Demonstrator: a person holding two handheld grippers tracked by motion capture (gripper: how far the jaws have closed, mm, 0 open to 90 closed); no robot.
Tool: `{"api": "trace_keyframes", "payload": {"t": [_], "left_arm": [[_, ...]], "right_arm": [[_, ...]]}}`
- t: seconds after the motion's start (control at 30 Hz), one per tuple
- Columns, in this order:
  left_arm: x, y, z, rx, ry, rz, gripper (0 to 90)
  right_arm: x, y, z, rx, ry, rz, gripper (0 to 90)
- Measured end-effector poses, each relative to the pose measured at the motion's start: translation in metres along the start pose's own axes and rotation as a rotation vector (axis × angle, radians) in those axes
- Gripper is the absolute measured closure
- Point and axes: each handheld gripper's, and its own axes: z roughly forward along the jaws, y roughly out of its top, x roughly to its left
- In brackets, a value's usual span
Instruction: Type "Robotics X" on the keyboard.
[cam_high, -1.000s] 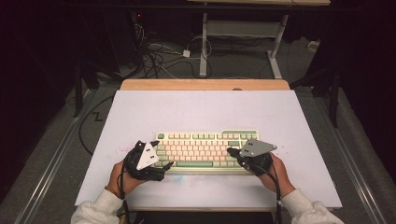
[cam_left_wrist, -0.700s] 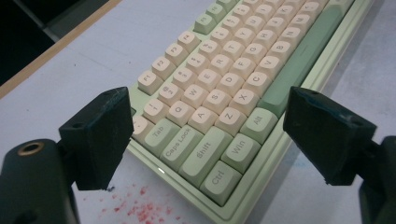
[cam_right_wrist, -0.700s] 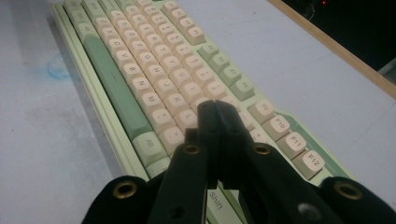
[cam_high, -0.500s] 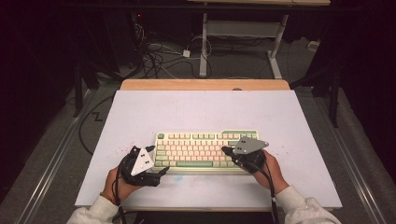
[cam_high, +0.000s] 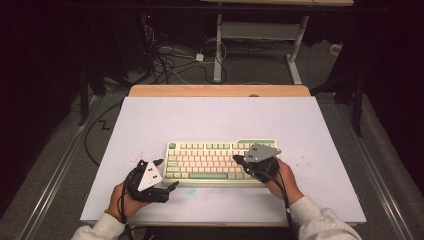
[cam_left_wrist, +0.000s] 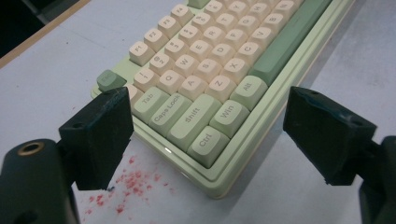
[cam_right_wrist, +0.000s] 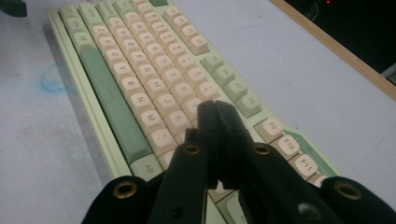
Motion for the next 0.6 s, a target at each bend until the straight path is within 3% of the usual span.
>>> {"api": "trace_keyframes", "payload": {"t": [0.6], "left_arm": [[0.000,-0.002,0.001,0.006,-0.011,-0.012,15.6]], "right_arm": [[0.001,0.014,0.025,0.035,0.032,-0.001,90.0]]}}
